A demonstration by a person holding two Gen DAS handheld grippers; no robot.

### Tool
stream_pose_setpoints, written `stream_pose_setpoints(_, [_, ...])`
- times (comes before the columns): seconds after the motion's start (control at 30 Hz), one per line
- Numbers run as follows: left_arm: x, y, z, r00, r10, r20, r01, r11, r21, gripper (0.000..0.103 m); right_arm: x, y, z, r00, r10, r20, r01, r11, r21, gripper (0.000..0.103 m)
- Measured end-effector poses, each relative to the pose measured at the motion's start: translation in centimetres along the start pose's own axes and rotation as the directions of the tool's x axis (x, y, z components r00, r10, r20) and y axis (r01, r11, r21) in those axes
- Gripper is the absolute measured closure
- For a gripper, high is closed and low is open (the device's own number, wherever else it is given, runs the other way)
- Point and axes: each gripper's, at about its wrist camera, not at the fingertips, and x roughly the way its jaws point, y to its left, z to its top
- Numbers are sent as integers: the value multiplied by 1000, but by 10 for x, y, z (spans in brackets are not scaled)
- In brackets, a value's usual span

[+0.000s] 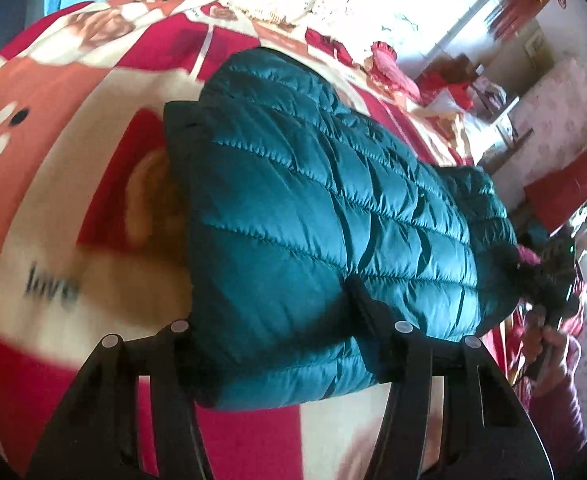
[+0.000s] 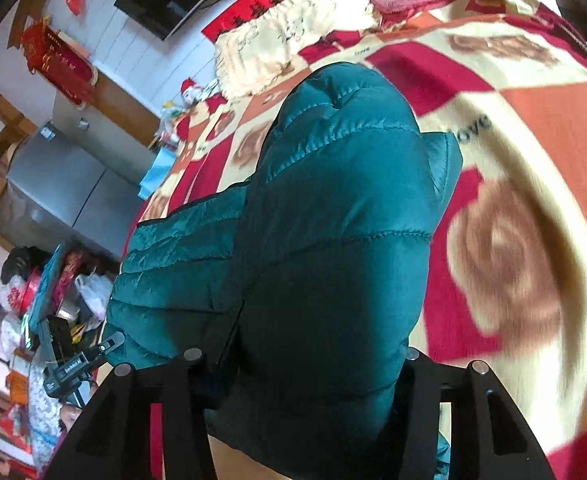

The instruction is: Fold large clothes

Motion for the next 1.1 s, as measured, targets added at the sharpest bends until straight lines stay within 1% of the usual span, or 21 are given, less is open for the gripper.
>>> stream_pose_setpoints(0.1, [-14,3,-26,1000,13,-22,-13,1000,-4,48,-10,4,-20,999,31,-43,-31,999,8,52])
stream_pose_setpoints(0.2, [-17,6,-40,999,30,-27,-30,999,-11,47,-16,5,-39,997,23,-79,-24,1000,-2,52])
stream_pose_setpoints(0.27, [-11,7,-44,998,53,-21,-53,998,-18,41,-16,2,-48,996,-17,-86,17,1000,-3,46])
stream_pose_setpoints(0.3, [-9,8,-47,998,64,-10,-65,997,-31,34,-13,-3,-52,994,-68,-85,68,998,2,43])
stream_pose_setpoints(0.33, [-7,9,-49,997,77,4,-76,996,-49,31,-10,-7,-55,990,-119,-78,119,993,-7,35])
stream_pose_setpoints(0.37, [-7,10,-51,996,88,14,-87,994,-68,29,-6,-10,-56,986,-149,-67,149,989,-17,28])
stream_pose_setpoints(0.4, [-8,9,-52,994,108,22,-106,991,-84,26,-2,-13,-59,984,-167,-55,166,986,-13,25])
stream_pose_setpoints(0.47, [-13,4,-55,990,139,37,-136,987,-83,26,-1,-14,-60,984,-175,-39,175,984,10,25])
stream_pose_setpoints(0.57, [-30,-11,-60,970,223,97,-219,975,-45,26,-16,-5,-64,976,-216,-11,216,976,-9,25])
stream_pose_setpoints(0.6, [-35,-15,-62,962,246,119,-244,969,-30,26,-24,1,-64,971,-237,8,237,971,-29,25])
stream_pose_setpoints(0.63, [-40,-23,-64,950,275,148,-276,961,-15,26,-33,8,-67,966,-256,31,257,965,-49,25])
stream_pose_setpoints(0.67, [-46,-29,-65,942,290,170,-294,956,-3,26,-44,12,-71,963,-264,48,266,962,-60,25])
stream_pose_setpoints(0.77, [-55,-45,-69,929,306,208,-318,948,29,26,-64,27,-79,958,-272,87,278,957,-77,25])
stream_pose_setpoints(0.8, [-57,-51,-71,924,314,219,-330,943,39,26,-71,35,-83,957,-269,106,279,956,-90,25])
stream_pose_setpoints(0.87, [-59,-64,-75,908,339,245,-362,930,56,26,-77,49,-90,960,-248,128,263,958,-117,25])
stream_pose_setpoints(0.93, [-60,-74,-78,902,343,261,-370,927,60,26,-80,67,-100,958,-245,152,266,954,-140,24])
stream_pose_setpoints(1.03, [-58,-85,-79,904,339,261,-367,928,66,26,-76,95,-118,946,-260,195,297,935,-195,20])
stream_pose_setpoints(1.1, [-56,-92,-81,895,355,271,-387,919,74,26,-72,111,-127,936,-277,219,325,918,-227,19])
